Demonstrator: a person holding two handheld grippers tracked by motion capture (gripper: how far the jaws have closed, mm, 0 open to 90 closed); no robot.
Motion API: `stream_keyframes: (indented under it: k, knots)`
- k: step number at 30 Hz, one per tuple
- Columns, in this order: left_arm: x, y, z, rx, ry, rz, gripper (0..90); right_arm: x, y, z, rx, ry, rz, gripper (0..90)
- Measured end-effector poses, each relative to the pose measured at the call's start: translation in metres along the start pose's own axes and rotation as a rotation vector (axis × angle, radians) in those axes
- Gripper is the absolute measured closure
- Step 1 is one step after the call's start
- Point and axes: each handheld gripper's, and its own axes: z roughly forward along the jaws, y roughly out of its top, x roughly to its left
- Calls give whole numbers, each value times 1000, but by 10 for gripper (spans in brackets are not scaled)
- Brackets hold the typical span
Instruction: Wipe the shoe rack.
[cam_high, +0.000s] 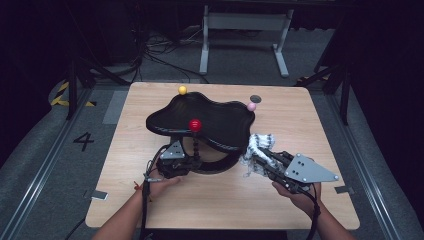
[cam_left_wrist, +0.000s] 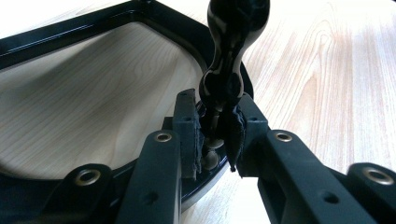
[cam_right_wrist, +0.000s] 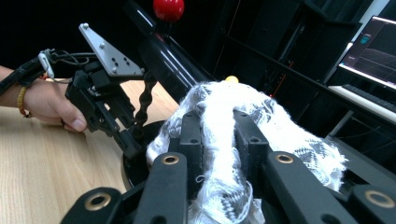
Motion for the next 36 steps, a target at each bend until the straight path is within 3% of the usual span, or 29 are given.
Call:
stream_keyframes:
  k: [2,8,13,16,21,24,30,36]
  knots:
    - [-3,2,3,-3,-4,18,751,0,3,-2,-7,-7,-3,766]
    - [-8,3,6,-2,5,17,751,4,14,-5,-17,-25,-23,765]
    - [-11,3,7,-4,30,58,750,8,20,-3,-14,-42,-39,755]
    - [-12,3,8,-11,35,56,750,10,23,-1,-23,-49,-39,754]
    - [-13,3,8,-11,41,58,749,15,28,1,-46,-32,-28,768]
    - [-14,3,9,-7,45,56,749,22,33,3,-48,-27,-51,776]
    - [-19,6,13,1,58,96,750,32,38,8,-53,5,-63,786]
    - [-25,10,20,-1,51,122,749,38,39,14,-52,6,-75,792]
